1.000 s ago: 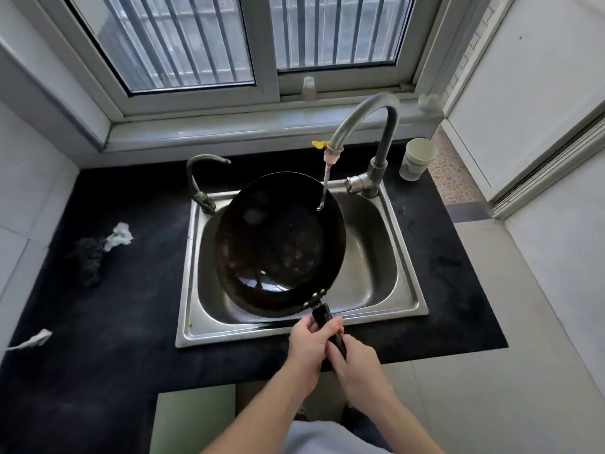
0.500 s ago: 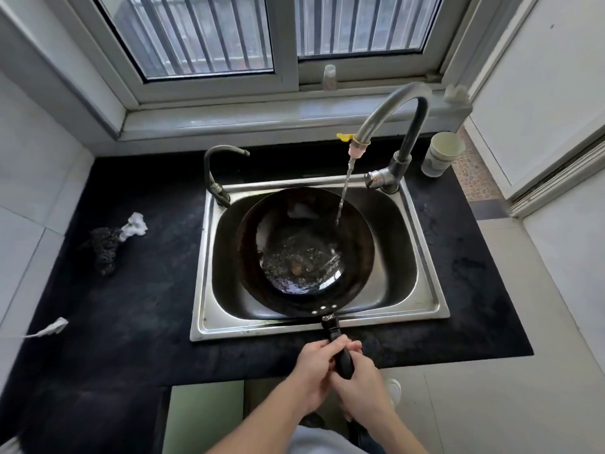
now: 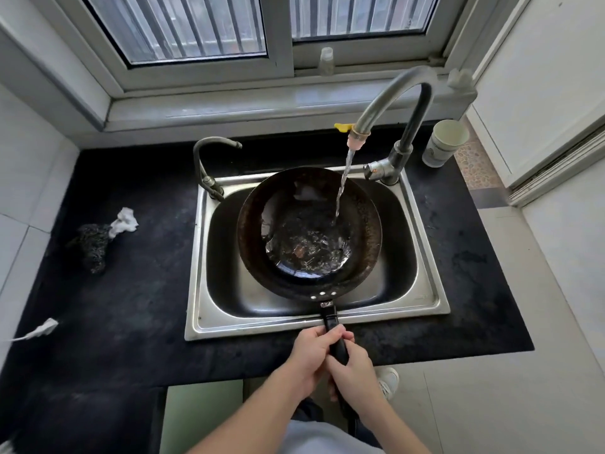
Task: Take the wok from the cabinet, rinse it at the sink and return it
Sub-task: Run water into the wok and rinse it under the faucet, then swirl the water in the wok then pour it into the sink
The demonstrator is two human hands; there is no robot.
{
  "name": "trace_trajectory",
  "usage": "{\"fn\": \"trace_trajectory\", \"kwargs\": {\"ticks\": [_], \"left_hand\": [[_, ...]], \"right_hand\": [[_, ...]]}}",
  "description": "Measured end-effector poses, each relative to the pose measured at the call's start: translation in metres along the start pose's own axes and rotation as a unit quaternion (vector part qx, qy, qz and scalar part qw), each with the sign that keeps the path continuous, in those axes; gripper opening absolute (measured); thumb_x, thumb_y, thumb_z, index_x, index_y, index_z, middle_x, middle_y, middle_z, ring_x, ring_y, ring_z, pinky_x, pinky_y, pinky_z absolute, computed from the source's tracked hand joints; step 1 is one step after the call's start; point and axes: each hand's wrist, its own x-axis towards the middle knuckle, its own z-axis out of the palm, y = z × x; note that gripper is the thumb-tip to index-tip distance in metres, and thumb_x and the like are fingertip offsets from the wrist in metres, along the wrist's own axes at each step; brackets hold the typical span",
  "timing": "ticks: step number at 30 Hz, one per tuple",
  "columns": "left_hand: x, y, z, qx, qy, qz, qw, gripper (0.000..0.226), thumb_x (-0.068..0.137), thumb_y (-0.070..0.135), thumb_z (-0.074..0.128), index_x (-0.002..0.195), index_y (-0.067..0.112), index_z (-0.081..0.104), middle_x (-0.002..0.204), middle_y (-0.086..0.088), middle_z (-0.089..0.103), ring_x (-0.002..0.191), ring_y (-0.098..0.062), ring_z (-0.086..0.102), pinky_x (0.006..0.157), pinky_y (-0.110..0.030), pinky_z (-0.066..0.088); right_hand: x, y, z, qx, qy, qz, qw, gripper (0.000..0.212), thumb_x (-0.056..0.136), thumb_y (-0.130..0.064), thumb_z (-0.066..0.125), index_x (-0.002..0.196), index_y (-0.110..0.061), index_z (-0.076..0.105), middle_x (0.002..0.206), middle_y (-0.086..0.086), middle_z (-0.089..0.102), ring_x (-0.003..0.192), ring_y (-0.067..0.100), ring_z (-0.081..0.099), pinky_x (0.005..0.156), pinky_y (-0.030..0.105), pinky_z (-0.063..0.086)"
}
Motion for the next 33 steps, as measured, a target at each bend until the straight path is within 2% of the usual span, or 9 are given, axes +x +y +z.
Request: {"fn": "trace_trajectory", "kwargs": {"ticks": [3, 5, 8, 10, 14, 18, 24, 28, 33], "left_hand": [[0.001, 0.0, 0.002, 0.008, -0.001, 0.007, 1.0, 0.019, 0.094, 0.015, 0.062, 0.086, 0.001, 0.072, 0.091, -0.016, 0.072, 0.086, -0.027, 0.069, 0.083, -0.039, 0.056], [-0.001, 0.0, 0.003, 0.008, 0.002, 0.01, 1.0, 0.018, 0.095, 0.015, 0.061, 0.085, 0.003, 0.071, 0.085, -0.014, 0.072, 0.08, -0.024, 0.068, 0.077, -0.036, 0.056], [-0.003, 0.001, 0.004, -0.013, 0.01, 0.005, 1.0, 0.02, 0.096, 0.015, 0.061, 0.099, -0.003, 0.068, 0.086, -0.014, 0.071, 0.085, -0.027, 0.072, 0.081, -0.039, 0.06], [-0.006, 0.0, 0.005, -0.037, 0.017, -0.004, 0.999, 0.024, 0.097, 0.015, 0.06, 0.106, -0.007, 0.065, 0.092, -0.017, 0.069, 0.09, -0.03, 0.074, 0.084, -0.046, 0.06], [-0.006, -0.005, 0.011, -0.075, 0.047, -0.004, 0.996, 0.024, 0.096, 0.017, 0.06, 0.104, -0.005, 0.065, 0.089, -0.015, 0.066, 0.079, -0.026, 0.071, 0.074, -0.041, 0.059], [-0.004, -0.01, 0.023, -0.128, 0.088, -0.002, 0.988, 0.02, 0.096, 0.019, 0.061, 0.094, 0.0, 0.068, 0.081, -0.012, 0.066, 0.071, -0.023, 0.066, 0.071, -0.038, 0.056], [-0.008, -0.008, 0.038, -0.158, 0.132, 0.019, 0.978, 0.017, 0.097, 0.015, 0.059, 0.089, 0.001, 0.065, 0.073, -0.007, 0.062, 0.059, -0.016, 0.057, 0.059, -0.031, 0.054], [-0.01, -0.008, 0.044, -0.137, 0.166, 0.03, 0.976, 0.017, 0.097, 0.014, 0.059, 0.09, -0.001, 0.065, 0.072, -0.007, 0.061, 0.057, -0.015, 0.054, 0.054, -0.027, 0.05], [-0.01, -0.008, 0.045, -0.136, 0.179, 0.034, 0.974, 0.017, 0.096, 0.013, 0.059, 0.093, -0.002, 0.066, 0.074, -0.008, 0.062, 0.056, -0.015, 0.054, 0.053, -0.027, 0.049]], "right_hand": [[0.006, 0.002, -0.019, -0.067, -0.056, 0.015, 0.996, 0.037, 0.075, -0.047, 0.065, 0.079, -0.011, 0.072, 0.078, 0.009, 0.075, 0.072, 0.023, 0.071, 0.069, 0.044, 0.057], [0.012, 0.001, -0.04, -0.119, -0.075, 0.012, 0.99, 0.049, 0.074, -0.06, 0.061, 0.082, -0.013, 0.074, 0.085, 0.007, 0.076, 0.073, 0.021, 0.072, 0.071, 0.041, 0.057], [0.028, -0.015, -0.08, -0.127, -0.043, -0.001, 0.991, 0.037, 0.089, -0.048, 0.062, 0.08, -0.014, 0.073, 0.069, 0.003, 0.071, 0.058, 0.012, 0.064, 0.067, 0.043, 0.058], [0.046, -0.031, -0.106, -0.163, -0.002, -0.037, 0.986, 0.035, 0.092, -0.048, 0.059, 0.082, -0.016, 0.071, 0.073, -0.001, 0.071, 0.066, 0.01, 0.064, 0.073, 0.045, 0.057], [0.086, -0.071, -0.148, -0.233, 0.044, -0.103, 0.966, 0.029, 0.096, -0.044, 0.057, 0.101, -0.018, 0.068, 0.093, -0.002, 0.07, 0.09, 0.017, 0.064, 0.088, 0.041, 0.055], [0.124, -0.114, -0.176, -0.255, 0.064, -0.152, 0.953, 0.032, 0.094, -0.045, 0.06, 0.104, -0.016, 0.067, 0.097, -0.001, 0.069, 0.097, 0.021, 0.063, 0.089, 0.038, 0.051], [0.173, -0.165, -0.175, -0.221, 0.152, -0.197, 0.943, 0.046, 0.075, -0.07, 0.056, 0.088, -0.027, 0.062, 0.083, -0.004, 0.073, 0.081, 0.025, 0.072, 0.083, 0.045, 0.058], [0.187, -0.19, -0.166, -0.235, 0.201, -0.225, 0.924, 0.041, 0.083, -0.06, 0.062, 0.09, -0.02, 0.065, 0.086, 0.002, 0.069, 0.089, 0.028, 0.067, 0.074, 0.035, 0.048], [0.195, -0.197, -0.167, -0.262, 0.217, -0.226, 0.913, 0.037, 0.087, -0.054, 0.063, 0.091, -0.018, 0.068, 0.083, 0.001, 0.063, 0.091, 0.031, 0.066, 0.074, 0.036, 0.047]]}}
